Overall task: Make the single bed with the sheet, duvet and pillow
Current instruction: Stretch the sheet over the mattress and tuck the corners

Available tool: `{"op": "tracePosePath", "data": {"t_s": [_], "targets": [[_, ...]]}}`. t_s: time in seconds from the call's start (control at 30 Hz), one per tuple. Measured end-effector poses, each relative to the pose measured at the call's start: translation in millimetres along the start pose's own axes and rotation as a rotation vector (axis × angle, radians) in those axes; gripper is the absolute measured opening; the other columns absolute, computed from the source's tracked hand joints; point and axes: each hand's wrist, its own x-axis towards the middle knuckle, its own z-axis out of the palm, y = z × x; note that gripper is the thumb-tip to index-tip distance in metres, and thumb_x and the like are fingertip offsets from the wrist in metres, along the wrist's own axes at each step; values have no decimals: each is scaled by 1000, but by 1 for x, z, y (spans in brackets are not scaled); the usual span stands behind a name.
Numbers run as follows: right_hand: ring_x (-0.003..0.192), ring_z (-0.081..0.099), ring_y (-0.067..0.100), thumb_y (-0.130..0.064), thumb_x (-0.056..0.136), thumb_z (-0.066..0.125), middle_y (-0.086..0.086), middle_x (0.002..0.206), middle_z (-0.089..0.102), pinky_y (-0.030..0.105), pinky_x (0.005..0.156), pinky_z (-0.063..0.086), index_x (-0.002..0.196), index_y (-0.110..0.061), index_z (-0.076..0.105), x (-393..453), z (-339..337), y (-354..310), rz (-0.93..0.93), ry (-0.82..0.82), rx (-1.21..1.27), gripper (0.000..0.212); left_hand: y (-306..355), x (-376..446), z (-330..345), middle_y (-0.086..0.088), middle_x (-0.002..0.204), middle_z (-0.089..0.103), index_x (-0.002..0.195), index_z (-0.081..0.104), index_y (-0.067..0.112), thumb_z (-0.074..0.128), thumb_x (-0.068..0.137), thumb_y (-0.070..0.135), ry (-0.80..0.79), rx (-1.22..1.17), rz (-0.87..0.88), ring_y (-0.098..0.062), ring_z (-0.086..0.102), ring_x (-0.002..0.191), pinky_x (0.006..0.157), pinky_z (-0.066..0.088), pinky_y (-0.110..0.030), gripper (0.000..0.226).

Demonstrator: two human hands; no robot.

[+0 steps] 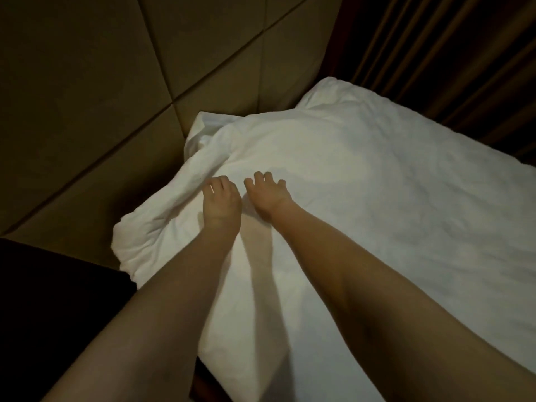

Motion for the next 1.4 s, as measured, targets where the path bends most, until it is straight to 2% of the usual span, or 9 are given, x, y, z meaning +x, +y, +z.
{"op": "tracePosePath", "data": {"t_s": [0.1,0.23,0.47,0.57,0.67,0.93,1.23,1.4], "targets": [[126,35,33,6,86,51,16,136,36,49,98,38,134,-5,35,-43,-1,39,61,2,-14,52,35,-14,-34,-20,128,46,130,39,-5,48,92,11,0,6,89,-34,44,121,103,38,-39,43],[124,37,33,6,84,53,17,135,38,48,98,39,133,-3,37,-129,10,102,234,-14,-15,52,103,-49,-84,-18,126,47,129,41,-3,54,88,12,25,-1,235,-32,45,120,103,38,-38,46],[128,35,34,5,84,55,17,136,37,49,101,36,133,-3,38,-327,68,191,547,-62,41,52,263,-171,-157,-17,125,45,128,41,-2,58,86,13,142,-53,542,-30,44,118,101,38,-33,48],[128,35,33,2,85,55,17,137,36,48,101,36,134,-4,36,-419,98,214,643,-71,53,53,327,-241,-179,-15,123,46,126,43,-1,56,87,10,187,-104,645,-28,44,117,99,37,-31,42],[127,37,33,1,85,56,17,136,38,46,99,38,133,-5,37,-520,133,229,737,-82,58,52,387,-317,-195,-15,123,47,126,42,-1,55,89,11,210,-57,739,-26,45,116,98,38,-29,41],[122,41,32,3,85,55,17,131,42,45,98,38,129,-3,40,-769,224,262,1056,-225,125,47,542,-512,-238,-16,124,47,126,43,-2,54,88,7,267,-61,1052,-27,45,116,97,38,-30,40],[122,40,29,1,85,55,14,131,41,41,98,38,130,-4,39,-949,312,301,1292,-302,281,47,698,-657,-263,-16,124,45,126,42,-4,57,86,7,293,57,1321,-27,44,117,97,39,-30,43],[122,40,29,2,86,52,15,132,41,41,98,37,131,-4,39,-1039,370,367,1354,-318,301,47,816,-714,-281,-15,122,48,123,45,-3,56,87,6,301,45,1399,-26,45,115,96,39,-29,39]]}}
